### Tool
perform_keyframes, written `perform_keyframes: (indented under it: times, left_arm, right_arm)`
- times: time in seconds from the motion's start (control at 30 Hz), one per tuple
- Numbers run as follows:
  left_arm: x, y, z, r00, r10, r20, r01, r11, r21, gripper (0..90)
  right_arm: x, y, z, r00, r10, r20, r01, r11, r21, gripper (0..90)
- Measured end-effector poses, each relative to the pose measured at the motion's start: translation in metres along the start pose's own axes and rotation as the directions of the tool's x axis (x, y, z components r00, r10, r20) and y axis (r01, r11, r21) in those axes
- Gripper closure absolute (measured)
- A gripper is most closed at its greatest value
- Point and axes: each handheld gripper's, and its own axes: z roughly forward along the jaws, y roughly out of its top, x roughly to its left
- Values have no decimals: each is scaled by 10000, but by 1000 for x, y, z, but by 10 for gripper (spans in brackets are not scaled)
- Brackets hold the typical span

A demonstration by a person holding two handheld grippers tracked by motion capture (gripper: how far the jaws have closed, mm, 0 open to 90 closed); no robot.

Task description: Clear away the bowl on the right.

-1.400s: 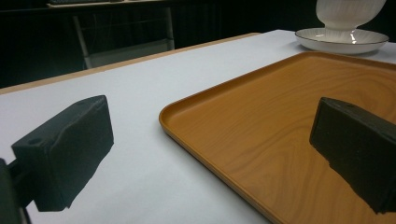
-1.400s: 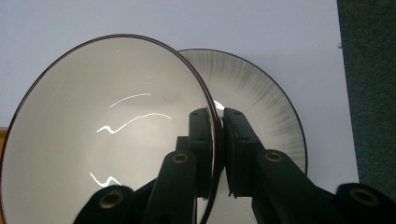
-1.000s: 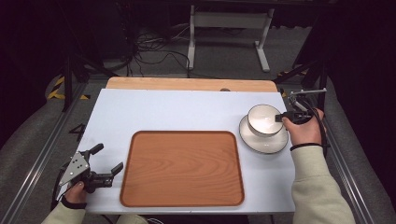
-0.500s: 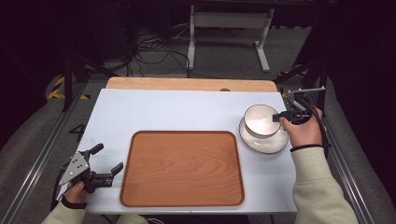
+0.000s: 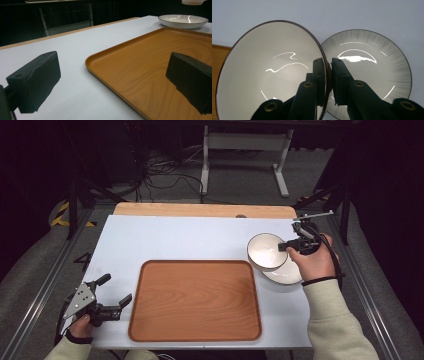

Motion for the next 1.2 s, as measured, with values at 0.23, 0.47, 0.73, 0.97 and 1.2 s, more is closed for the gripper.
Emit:
perform_keyframes:
  times: [0.23, 0.47, 0.73, 0.97, 1.2]
  left_arm:
    - [0, 0, 0, 10000, -40, 7, 40, 10000, -2, 3]
    - [0, 0, 0, 10000, -33, 22, 33, 10000, 23, 3]
    - [0, 0, 0, 10000, -29, 8, 29, 10000, 10, 3]
    - [0, 0, 0, 10000, -1, 18, 1, 10000, 14, 3]
    - [0, 0, 0, 10000, 1, 23, -1, 10000, 11, 3]
  right_arm:
    - [27, -1, -4, 9979, -576, -313, 577, 9983, 25, 824]
    - [48, -2, -7, 9924, -992, -732, 998, 9950, 50, 823]
    - [72, -3, -6, 9822, -1498, -1134, 1525, 9882, 152, 823]
    - [90, -4, -8, 9706, -1860, -1525, 1913, 9813, 208, 823]
    - [108, -8, -8, 9576, -2267, -1779, 2341, 9720, 217, 823]
